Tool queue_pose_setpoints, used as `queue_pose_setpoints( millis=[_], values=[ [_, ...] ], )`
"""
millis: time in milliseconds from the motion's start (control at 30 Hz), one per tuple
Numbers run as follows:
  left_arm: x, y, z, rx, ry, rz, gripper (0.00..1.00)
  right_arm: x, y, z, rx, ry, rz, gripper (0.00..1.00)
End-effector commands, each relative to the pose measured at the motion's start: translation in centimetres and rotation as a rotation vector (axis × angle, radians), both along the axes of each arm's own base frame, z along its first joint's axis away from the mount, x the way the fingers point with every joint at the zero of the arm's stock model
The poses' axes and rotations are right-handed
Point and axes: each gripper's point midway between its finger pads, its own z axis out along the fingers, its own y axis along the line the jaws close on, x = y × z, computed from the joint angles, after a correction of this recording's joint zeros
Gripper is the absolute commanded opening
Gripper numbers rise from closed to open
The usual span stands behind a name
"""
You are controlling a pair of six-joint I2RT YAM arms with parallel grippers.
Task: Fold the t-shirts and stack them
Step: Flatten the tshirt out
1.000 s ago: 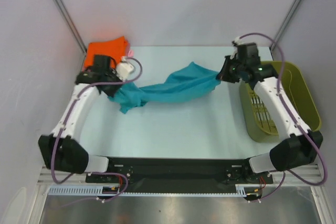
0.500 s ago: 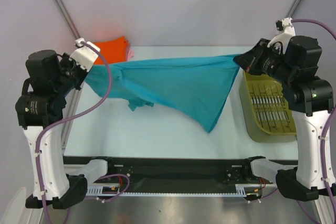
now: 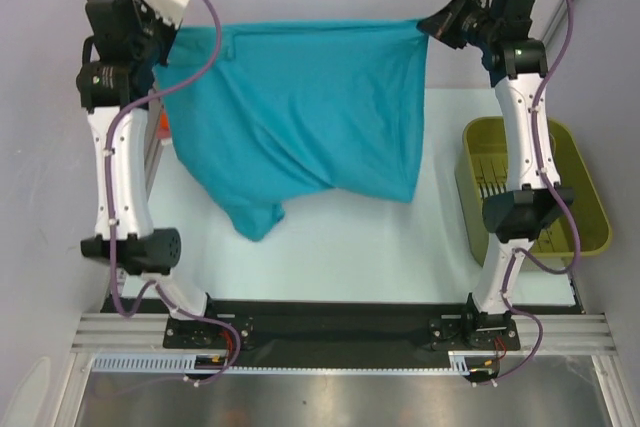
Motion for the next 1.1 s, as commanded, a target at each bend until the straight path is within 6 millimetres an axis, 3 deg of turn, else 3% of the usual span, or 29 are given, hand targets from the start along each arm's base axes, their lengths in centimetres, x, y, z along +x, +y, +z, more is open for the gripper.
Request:
queue_pose_setpoints(
  millis=[0, 33, 100, 200, 267, 333, 367, 400, 433, 467, 500, 567, 600, 667, 700, 767, 800, 933, 1067],
  values=[
    [0.0, 3.2, 9.2, -0.016, -0.3, 0.155, 0.0, 0.0, -4.5, 9.3, 0.15, -0.227, -0.106, 0.0],
    [-0.1, 3.4, 11.1, -0.013, -0.366, 0.162, 0.0, 0.3, -4.9, 9.4, 0.209, -0.211, -0.116, 0.0],
    [-0.2, 3.4, 12.1, 0.007, -0.404, 0.158, 0.0, 0.2, -5.7, 11.2, 0.243, -0.275, -0.123, 0.0],
    [-0.1, 2.7, 11.8, 0.016, -0.4, 0.113, 0.0, -0.3, -6.4, 11.7, 0.248, -0.292, -0.129, 0.0],
    [0.6, 2.0, 9.2, 0.011, -0.333, 0.07, 0.0, -0.2, -5.9, 9.9, 0.239, -0.243, -0.104, 0.0],
    [0.7, 1.2, 5.1, 0.008, -0.234, 0.022, 0.0, -1.1, -5.0, 8.3, 0.228, -0.195, -0.057, 0.0],
    [0.7, -0.1, 3.5, -0.002, -0.199, -0.048, 0.0, -0.4, -4.8, 4.4, 0.21, -0.107, -0.053, 0.0],
    [-0.7, -0.8, 3.0, -0.005, -0.192, -0.088, 0.0, -0.4, -4.5, 2.0, 0.199, -0.052, -0.046, 0.0],
    [-0.3, -1.5, -2.9, -0.016, -0.058, -0.131, 0.0, -0.9, -4.2, 0.2, 0.187, -0.01, -0.038, 0.0],
    [-1.7, -2.6, -3.9, -0.007, -0.039, -0.194, 0.0, -1.6, -4.0, -4.3, 0.163, 0.089, -0.036, 0.0],
    [-2.2, -3.2, -9.6, -0.024, 0.092, -0.226, 0.0, -2.3, -3.8, -6.2, 0.148, 0.131, -0.032, 0.0],
    [-4.4, -4.3, -13.7, -0.008, 0.186, -0.306, 0.0, -4.5, -3.7, -9.4, 0.108, 0.209, -0.042, 0.0],
    [-6.0, -4.5, -19.1, -0.024, 0.316, -0.321, 0.0, -5.6, -3.8, -13.8, 0.07, 0.296, -0.044, 0.0],
    [-8.2, -4.7, -22.8, -0.003, 0.403, -0.36, 0.0, -7.6, -3.9, -17.8, 0.023, 0.387, -0.073, 0.0],
    [-10.3, -4.9, -27.1, -0.014, 0.512, -0.378, 0.0, -9.3, -4.0, -21.4, -0.016, 0.459, -0.083, 0.0],
    [-12.0, -4.7, -30.0, 0.003, 0.58, -0.387, 0.0, -11.6, -2.3, -24.5, -0.055, 0.532, -0.039, 0.0],
    [-13.4, -4.5, -32.6, -0.001, 0.645, -0.383, 0.0, -13.5, -1.4, -27.6, -0.082, 0.608, -0.011, 0.0],
    [-17.0, -4.6, -37.2, -0.006, 0.796, -0.414, 0.02, -17.4, -1.2, -33.4, -0.165, 0.782, -0.015, 0.0],
    [-20.6, -4.7, -39.3, 0.002, 0.914, -0.463, 0.06, -19.4, -2.0, -35.7, -0.296, 0.837, -0.058, 0.01]
  ],
)
